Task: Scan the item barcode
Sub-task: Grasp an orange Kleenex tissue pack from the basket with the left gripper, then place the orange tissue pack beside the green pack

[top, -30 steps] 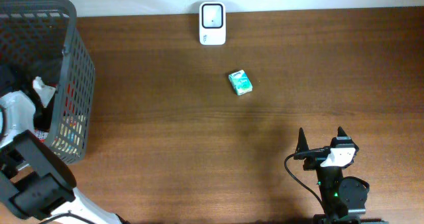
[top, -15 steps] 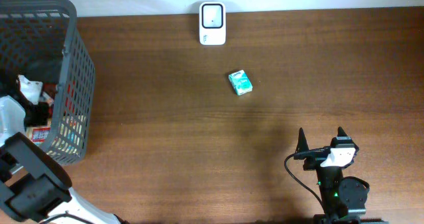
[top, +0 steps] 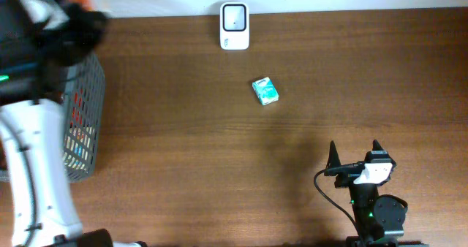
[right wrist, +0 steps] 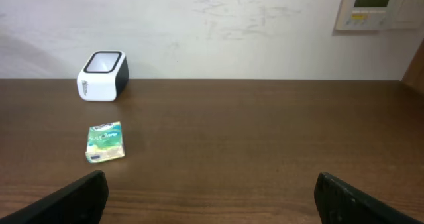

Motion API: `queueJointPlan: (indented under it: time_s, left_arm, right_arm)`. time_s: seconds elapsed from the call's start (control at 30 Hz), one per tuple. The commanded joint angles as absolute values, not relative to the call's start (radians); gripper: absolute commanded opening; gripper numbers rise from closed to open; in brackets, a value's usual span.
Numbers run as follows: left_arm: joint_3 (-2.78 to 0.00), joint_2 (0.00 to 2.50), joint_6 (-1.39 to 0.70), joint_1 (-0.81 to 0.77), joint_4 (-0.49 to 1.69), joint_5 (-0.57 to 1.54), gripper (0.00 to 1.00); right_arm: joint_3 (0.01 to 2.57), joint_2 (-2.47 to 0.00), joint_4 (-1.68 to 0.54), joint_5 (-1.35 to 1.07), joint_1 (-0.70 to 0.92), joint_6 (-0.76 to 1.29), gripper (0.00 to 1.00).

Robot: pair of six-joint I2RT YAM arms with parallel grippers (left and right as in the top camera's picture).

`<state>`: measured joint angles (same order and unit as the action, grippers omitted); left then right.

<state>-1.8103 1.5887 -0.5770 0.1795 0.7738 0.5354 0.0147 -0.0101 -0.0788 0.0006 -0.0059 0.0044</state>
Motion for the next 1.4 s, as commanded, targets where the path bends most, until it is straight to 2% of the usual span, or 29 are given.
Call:
queueJointPlan:
  time_s: [0.0,0.03,0.1,0.23,0.4,0.5,0.53,0.57,0.6,0.67,0.7,0.77,0.83,0.9,0.93,0.97,1.0,1.03,1.1,1.13,1.27,1.37]
  left_arm:
    - [-1.818,1.602,-0.6,-0.074,0.892,0.264,0.0]
    - [-1.813,1.639,-0.639,-0.192,0.955,0.105,0.0]
    - [-1.777,1.766,-0.865,-0.351,1.005,-0.002,0.0]
    - [-1.762,2.041,-1.174,-0.5,0.994,0.059,0.0]
    - [-1.762,2.192,-1.177,-0.577,0.826,0.105,0.0]
    - [-1.762,2.198,-1.125,-0.58,0.748,0.109,0.64]
    - [-1.763,2.197,-1.074,-0.578,0.732,0.109,0.82]
    - [-1.77,2.197,-1.036,-0.575,0.726,0.109,0.86]
    - [-1.781,2.197,-1.008,-0.57,0.726,0.113,0.86]
    - [-1.878,2.167,-0.87,-0.53,0.788,0.146,0.84]
    - [-1.947,2.124,-0.793,-0.498,0.857,0.146,0.75]
    - [-2.046,2.051,-0.628,-0.451,0.953,0.146,0.74]
    - [-2.148,1.915,-0.439,-0.352,1.116,0.086,0.78]
    - [-2.156,1.797,-0.439,-0.215,1.183,-0.087,0.8]
    - [-2.156,1.732,-0.44,-0.099,1.19,-0.143,0.82]
    - [-2.156,1.684,-0.448,0.031,1.188,-0.143,0.82]
    - [-2.156,1.657,-0.459,0.198,1.188,-0.142,0.93]
    - [-2.154,1.658,-0.461,0.322,1.191,-0.131,1.0]
    - [-2.143,1.675,-0.562,0.459,1.205,-0.059,0.99]
    - [-2.142,1.702,-0.625,0.508,1.211,0.008,0.99]
    - [-2.142,1.879,-0.625,0.513,1.242,-0.094,0.99]
    - [-2.142,2.051,-0.625,0.508,1.227,-0.094,0.97]
  right_arm:
    - [0.006,-0.004,-0.081,0.005,-0.007,0.015,0.98]
    - [0.006,-0.004,-0.082,0.005,-0.007,0.015,0.99]
    - [0.006,-0.004,-0.082,0.005,-0.007,0.015,0.98]
    - [0.006,-0.004,-0.081,0.005,-0.007,0.015,0.98]
    - [0.006,-0.004,-0.082,0.005,-0.007,0.015,0.99]
    - [0.006,-0.004,-0.081,0.005,-0.007,0.015,0.98]
    - [0.006,-0.004,-0.082,0.005,-0.007,0.015,0.98]
    - [0.006,-0.004,-0.082,0.005,-0.007,0.015,0.98]
    - [0.006,-0.004,-0.082,0.005,-0.007,0.015,0.98]
    - [0.006,-0.004,-0.081,0.005,-0.007,0.015,0.98]
    - [0.006,-0.004,-0.081,0.005,-0.007,0.015,0.99]
    - [0.006,-0.004,-0.082,0.005,-0.007,0.015,0.98]
    - [0.006,-0.004,-0.082,0.005,-0.007,0.015,0.98]
    - [0.006,-0.004,-0.082,0.005,-0.007,0.015,0.98]
    - [0.006,-0.004,-0.081,0.005,-0.007,0.015,0.98]
    - [0.006,-0.004,-0.082,0.005,-0.007,0.015,0.99]
    - [0.006,-0.004,-0.082,0.005,-0.007,0.015,0.99]
    - [0.006,-0.004,-0.082,0.005,-0.007,0.015,0.98]
    - [0.006,-0.004,-0.082,0.005,-0.007,0.015,0.98]
    - [0.006,-0.004,-0.082,0.005,-0.007,0.015,0.99]
    - [0.006,-0.004,-0.082,0.005,-0.007,0.015,0.98]
    - [0.006,-0.004,-0.082,0.005,-0.007,0.015,0.98]
